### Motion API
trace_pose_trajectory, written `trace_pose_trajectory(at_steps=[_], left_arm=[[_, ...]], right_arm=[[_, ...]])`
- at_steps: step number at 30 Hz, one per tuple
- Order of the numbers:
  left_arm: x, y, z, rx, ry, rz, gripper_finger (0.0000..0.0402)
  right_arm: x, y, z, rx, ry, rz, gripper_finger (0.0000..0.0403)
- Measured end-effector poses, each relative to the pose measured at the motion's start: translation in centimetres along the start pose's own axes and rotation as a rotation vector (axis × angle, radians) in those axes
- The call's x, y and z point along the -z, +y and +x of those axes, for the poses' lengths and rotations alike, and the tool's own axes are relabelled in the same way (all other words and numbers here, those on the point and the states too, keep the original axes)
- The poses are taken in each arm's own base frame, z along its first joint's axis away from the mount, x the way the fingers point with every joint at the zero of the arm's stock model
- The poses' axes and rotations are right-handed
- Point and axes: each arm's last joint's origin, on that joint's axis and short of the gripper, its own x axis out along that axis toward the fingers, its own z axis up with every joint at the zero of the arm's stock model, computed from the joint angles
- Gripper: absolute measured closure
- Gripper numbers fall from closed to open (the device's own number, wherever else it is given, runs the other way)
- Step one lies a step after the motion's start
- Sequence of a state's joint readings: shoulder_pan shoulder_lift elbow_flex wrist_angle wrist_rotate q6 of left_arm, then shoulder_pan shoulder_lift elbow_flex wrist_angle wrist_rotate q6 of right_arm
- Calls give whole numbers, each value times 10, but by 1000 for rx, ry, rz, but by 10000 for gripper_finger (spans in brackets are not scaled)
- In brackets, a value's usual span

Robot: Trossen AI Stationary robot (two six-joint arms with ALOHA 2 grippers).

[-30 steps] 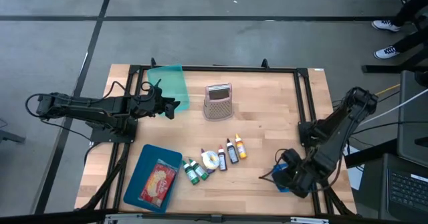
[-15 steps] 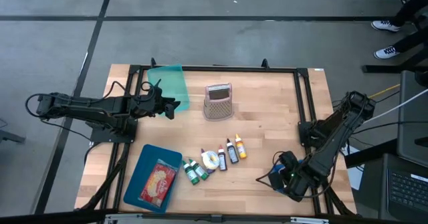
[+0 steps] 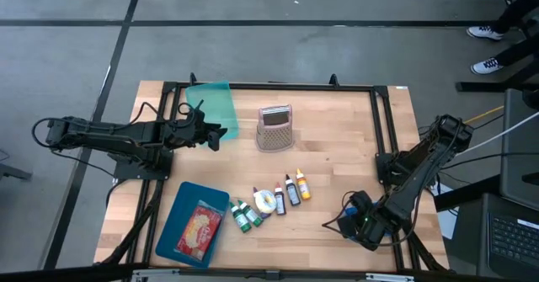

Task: Pick & Place Food Item
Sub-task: Put the right donut into the blue bin

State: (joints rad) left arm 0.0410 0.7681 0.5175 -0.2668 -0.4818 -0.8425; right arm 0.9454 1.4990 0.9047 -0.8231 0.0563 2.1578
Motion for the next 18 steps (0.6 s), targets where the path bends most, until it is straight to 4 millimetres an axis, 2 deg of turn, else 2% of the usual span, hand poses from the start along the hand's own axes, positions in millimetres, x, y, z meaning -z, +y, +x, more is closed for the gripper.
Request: trace_pose_trajectory(at_steps=[10, 14, 18], left_arm=[[0, 0, 0, -10, -11, -1, 217], [0, 0, 0, -10, -11, -8, 217], [0, 0, 0, -9, -11, -9, 217]], right_arm=[[-2, -4, -1, 59, 24, 7, 234], [-6, -4, -7, 35, 21, 18, 205], [-11, -5, -23, -61, 0, 28, 194]])
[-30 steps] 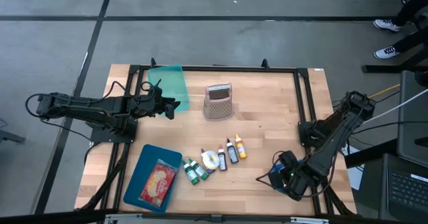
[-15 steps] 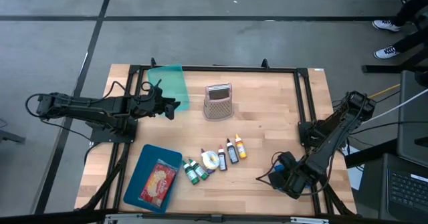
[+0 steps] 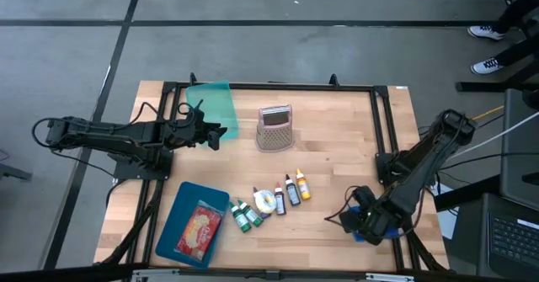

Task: Pick & Place Food Item
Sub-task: Put the right donut into the blue bin, then put the donut into the blue bin

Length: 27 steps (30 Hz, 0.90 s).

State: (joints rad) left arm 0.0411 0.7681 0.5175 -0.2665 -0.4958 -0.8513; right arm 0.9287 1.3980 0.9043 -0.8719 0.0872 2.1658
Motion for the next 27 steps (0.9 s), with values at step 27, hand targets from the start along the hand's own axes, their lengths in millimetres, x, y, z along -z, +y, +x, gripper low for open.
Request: trace_pose_trajectory(at_steps=[27], left_arm=[[0, 0, 0, 1, -1, -10, 217]], right_arm=[[-127, 114, -43, -485, -232, -563, 211]])
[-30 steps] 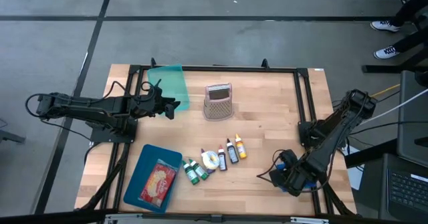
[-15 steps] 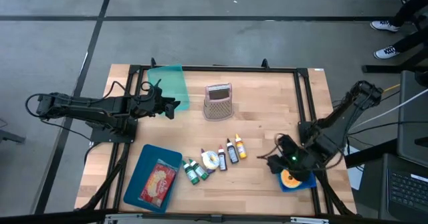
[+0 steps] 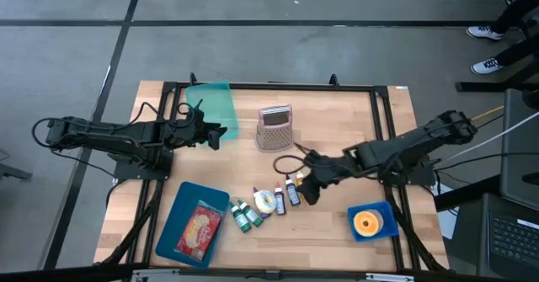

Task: Pick & Place Food Item
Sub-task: Put the donut into the blue bin

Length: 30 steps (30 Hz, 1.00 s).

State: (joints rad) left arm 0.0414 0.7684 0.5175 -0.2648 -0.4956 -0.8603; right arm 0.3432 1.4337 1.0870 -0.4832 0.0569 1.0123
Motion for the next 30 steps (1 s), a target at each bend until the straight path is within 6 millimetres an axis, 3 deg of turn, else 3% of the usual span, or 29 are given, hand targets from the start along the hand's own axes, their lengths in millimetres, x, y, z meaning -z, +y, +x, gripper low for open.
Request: trace_pose_trajectory(at_steps=[6, 20, 30], left_arm=[[0, 0, 0, 8, 11, 7, 217], [3, -2, 0, 85, 99, 19, 217], [4, -3, 0, 105, 119, 56, 217]], right_arm=[[-13, 1, 36, -115, 43, -70, 211], [-47, -6, 70, -281, -59, -71, 211], [-33, -10, 101, -264, 41, 17, 211]])
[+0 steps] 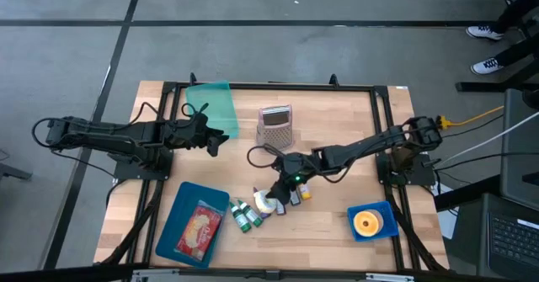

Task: Pick & Place Food Item
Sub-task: Put the donut into the blue bin

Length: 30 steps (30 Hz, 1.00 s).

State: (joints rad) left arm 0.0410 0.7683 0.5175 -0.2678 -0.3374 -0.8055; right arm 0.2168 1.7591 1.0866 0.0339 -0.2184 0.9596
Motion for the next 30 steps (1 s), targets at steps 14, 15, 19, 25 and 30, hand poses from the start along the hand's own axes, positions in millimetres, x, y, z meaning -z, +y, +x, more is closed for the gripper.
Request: trace_pose_trajectory(at_steps=[14, 15, 19, 25, 30], left_arm=[[0, -1, 0, 17, 16, 7, 217], [0, -1, 0, 18, 17, 7, 217], [0, -1, 0, 18, 17, 7, 217], [0, -1, 0, 19, 18, 7, 217], [1, 0, 0, 21, 27, 9, 217]], right_arm=[[4, -2, 9, -4, 15, 19, 211], [5, -3, 11, -6, 15, 18, 211], [9, -10, 23, -1, 28, 19, 211], [13, -21, 40, -4, 59, 37, 211], [17, -31, 55, -5, 86, 54, 211]])
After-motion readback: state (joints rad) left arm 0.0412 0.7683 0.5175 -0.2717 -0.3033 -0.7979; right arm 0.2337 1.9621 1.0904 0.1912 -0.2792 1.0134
